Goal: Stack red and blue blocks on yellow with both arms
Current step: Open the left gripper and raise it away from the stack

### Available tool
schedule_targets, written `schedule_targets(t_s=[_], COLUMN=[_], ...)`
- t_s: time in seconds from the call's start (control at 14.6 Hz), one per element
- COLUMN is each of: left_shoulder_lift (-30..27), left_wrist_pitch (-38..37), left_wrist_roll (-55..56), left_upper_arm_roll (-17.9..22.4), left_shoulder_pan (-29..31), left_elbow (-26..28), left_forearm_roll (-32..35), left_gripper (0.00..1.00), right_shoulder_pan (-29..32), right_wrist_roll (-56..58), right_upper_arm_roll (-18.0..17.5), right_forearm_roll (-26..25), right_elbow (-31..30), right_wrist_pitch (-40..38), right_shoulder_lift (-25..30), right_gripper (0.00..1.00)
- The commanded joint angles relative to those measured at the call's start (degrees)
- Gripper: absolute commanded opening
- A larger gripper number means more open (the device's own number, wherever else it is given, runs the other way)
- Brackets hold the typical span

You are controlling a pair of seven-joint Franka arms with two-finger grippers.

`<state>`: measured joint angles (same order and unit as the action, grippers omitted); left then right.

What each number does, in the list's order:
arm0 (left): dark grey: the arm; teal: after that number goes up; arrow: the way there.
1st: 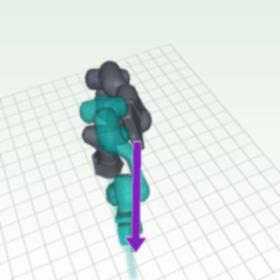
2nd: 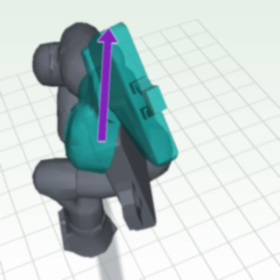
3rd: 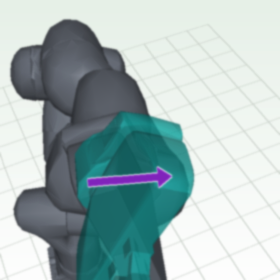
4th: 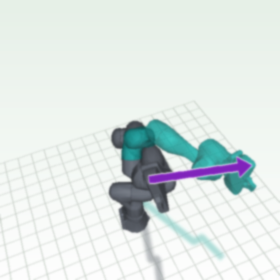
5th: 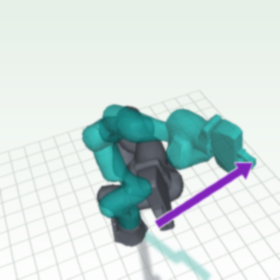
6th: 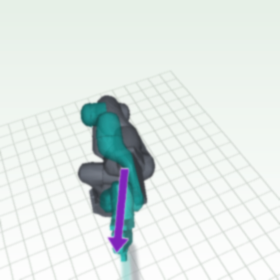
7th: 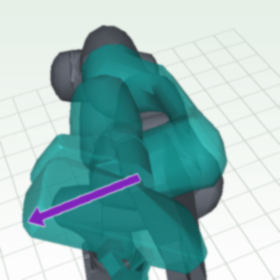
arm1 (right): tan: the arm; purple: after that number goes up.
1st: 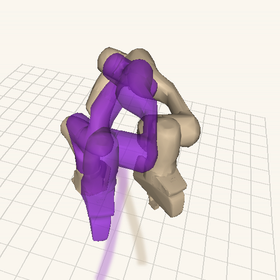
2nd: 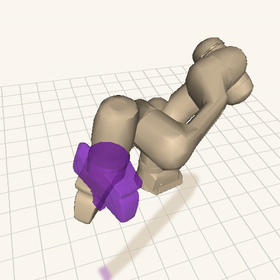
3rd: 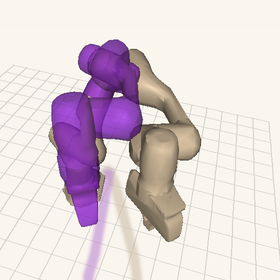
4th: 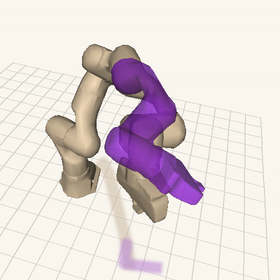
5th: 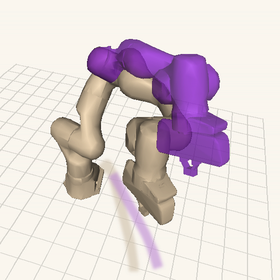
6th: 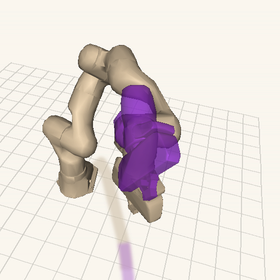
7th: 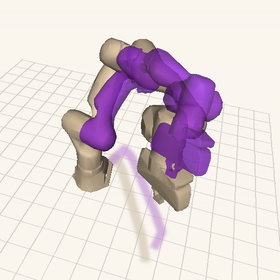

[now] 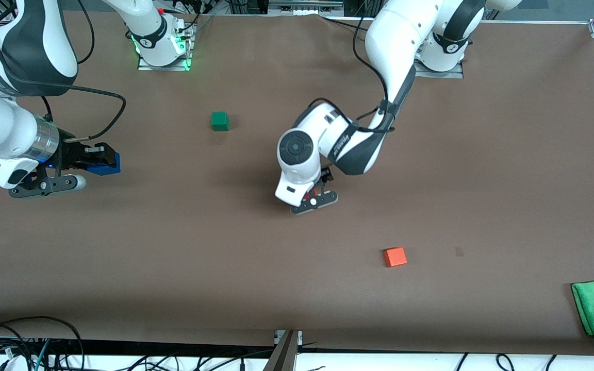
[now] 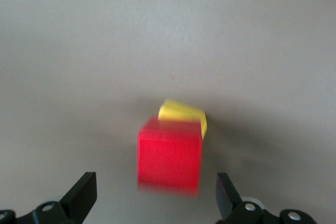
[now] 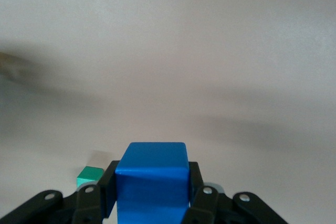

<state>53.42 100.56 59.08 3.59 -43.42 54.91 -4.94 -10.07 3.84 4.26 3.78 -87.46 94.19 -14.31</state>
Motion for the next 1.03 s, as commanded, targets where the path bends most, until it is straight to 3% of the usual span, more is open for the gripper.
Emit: schedule_targets(t_s=[0.0, 0.27, 0.48, 0.68, 0.96], left_shoulder_lift=[-6.04, -9.20, -13.23, -18.95, -23.00], left_wrist_pitch=[-8.53, -9.24, -16.25, -24.96, -31.11], left_wrist_roll=[1.82, 3.85, 0.53, -9.23, -15.73], left_upper_arm_roll=[0.28, 0.37, 0.63, 0.46, 0.90], left_shoulder_pan=[-2.02, -2.90, -1.33, 5.17, 9.39], left_elbow=[-2.26, -2.96, -2.79, -2.35, -2.35], left_forearm_roll=[-2.43, -3.06, -3.06, -4.63, -4.29], left_gripper=[1.00, 1.00, 1.00, 1.00, 1.00], right_shoulder_pan=[0.05, 0.05, -0.82, -1.00, -0.91], right_wrist_roll=[-0.85, -0.85, -0.94, -0.94, -0.94], right_upper_arm_roll=[0.04, 0.04, 0.04, 0.04, 0.13], right_forearm_roll=[0.79, 0.79, 0.79, 0.79, 0.88], right_elbow=[1.42, 1.42, 1.42, 1.42, 1.24], right_wrist_pitch=[-1.29, -1.29, -1.29, -1.29, -1.29], right_shoulder_lift=[-0.10, -0.10, -0.10, -0.10, -0.10], right_gripper=[0.34, 0.34, 0.34, 0.34, 0.34])
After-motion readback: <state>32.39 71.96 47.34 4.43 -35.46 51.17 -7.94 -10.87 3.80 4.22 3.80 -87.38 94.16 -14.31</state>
